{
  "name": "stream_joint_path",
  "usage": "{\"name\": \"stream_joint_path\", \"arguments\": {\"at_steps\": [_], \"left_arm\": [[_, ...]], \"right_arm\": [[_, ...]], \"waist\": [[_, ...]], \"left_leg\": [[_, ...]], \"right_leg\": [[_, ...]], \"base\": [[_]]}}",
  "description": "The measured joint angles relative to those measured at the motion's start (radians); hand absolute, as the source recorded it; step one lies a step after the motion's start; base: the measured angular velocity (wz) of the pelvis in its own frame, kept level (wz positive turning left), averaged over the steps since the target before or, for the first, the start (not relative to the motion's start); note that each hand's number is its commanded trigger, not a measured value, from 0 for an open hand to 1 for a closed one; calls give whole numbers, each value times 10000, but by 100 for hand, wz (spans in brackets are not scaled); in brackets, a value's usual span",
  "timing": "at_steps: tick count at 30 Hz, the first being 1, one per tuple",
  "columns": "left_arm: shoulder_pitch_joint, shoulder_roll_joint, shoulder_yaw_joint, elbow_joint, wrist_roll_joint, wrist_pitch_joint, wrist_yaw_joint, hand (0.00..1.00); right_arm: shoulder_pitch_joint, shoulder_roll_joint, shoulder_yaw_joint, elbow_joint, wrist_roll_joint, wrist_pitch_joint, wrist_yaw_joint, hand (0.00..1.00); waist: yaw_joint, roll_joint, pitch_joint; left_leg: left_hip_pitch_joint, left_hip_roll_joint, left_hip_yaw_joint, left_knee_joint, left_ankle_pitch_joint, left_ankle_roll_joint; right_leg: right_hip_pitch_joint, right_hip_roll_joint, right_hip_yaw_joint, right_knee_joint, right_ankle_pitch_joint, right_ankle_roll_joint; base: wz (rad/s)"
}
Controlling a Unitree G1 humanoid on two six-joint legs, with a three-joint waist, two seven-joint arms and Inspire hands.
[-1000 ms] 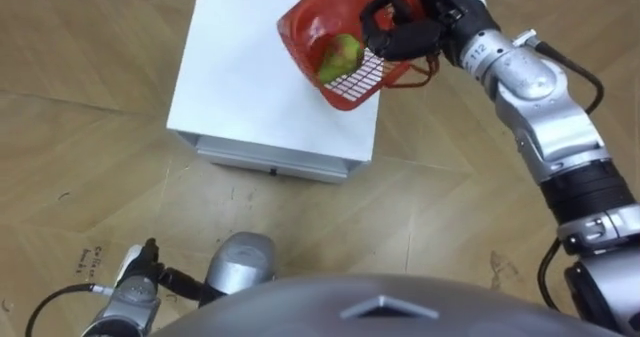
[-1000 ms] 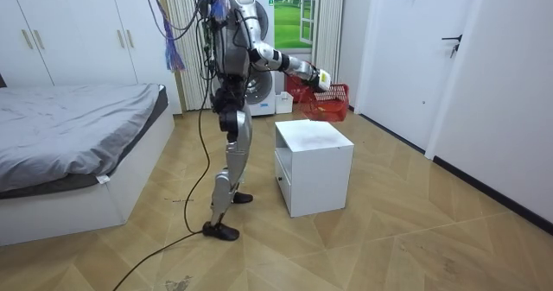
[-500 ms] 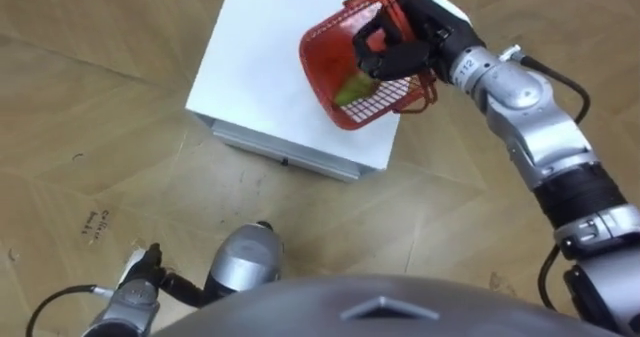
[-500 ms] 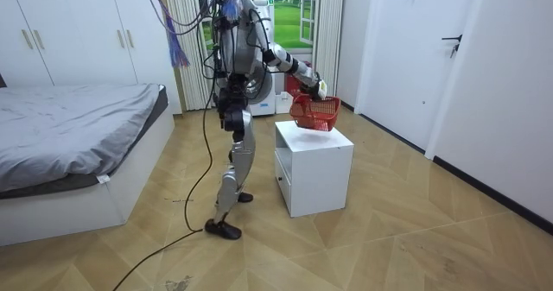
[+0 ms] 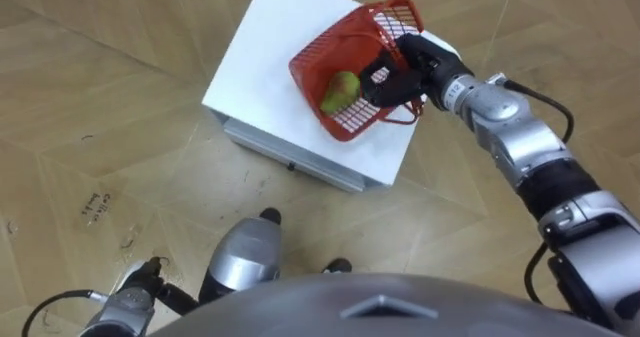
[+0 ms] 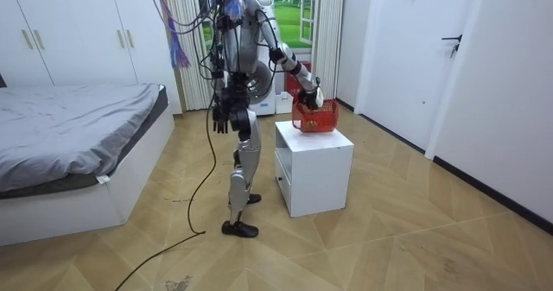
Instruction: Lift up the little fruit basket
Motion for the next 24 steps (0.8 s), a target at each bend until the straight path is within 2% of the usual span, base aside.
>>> {"name": "stream_joint_path", "arguments": {"at_steps": [10,11,12,13,16,24], "left_arm": [[-14,27,-206,-13,-12,2,56,0],[-5,24,-209,-9,-16,3,55,0],[-3,18,-209,-14,-12,3,54,0],[-3,17,-206,-28,-11,3,54,0],[12,-10,-198,-24,-15,3,63,0],[76,-36,-196,-15,-97,14,103,0]], "right_arm": [[-14,124,8,87,29,1,149,100],[-14,188,8,104,28,1,145,77],[-12,269,13,119,42,1,153,43],[-13,329,17,128,49,1,207,1],[20,449,17,337,48,-8,239,0],[173,451,-6,658,-141,3,235,0]], "waist": [[10,89,30],[10,88,29],[9,88,29],[11,87,29],[30,93,27],[-1,125,8]], "left_leg": [[-361,-130,93,489,-159,238],[-359,-130,102,495,-164,245],[-365,-134,107,498,-167,248],[-370,-138,106,497,-168,248],[-381,-131,95,578,-182,242],[-413,-123,95,678,-248,255]], "right_leg": [[-293,-209,-17,397,-20,32],[-291,-213,-22,399,-21,34],[-296,-215,-16,401,-24,40],[-302,-215,-14,401,-35,57],[-300,-200,-13,403,-42,68],[-302,-201,-47,457,-45,74]], "base": [[-1],[0],[0],[0],[0],[0]]}}
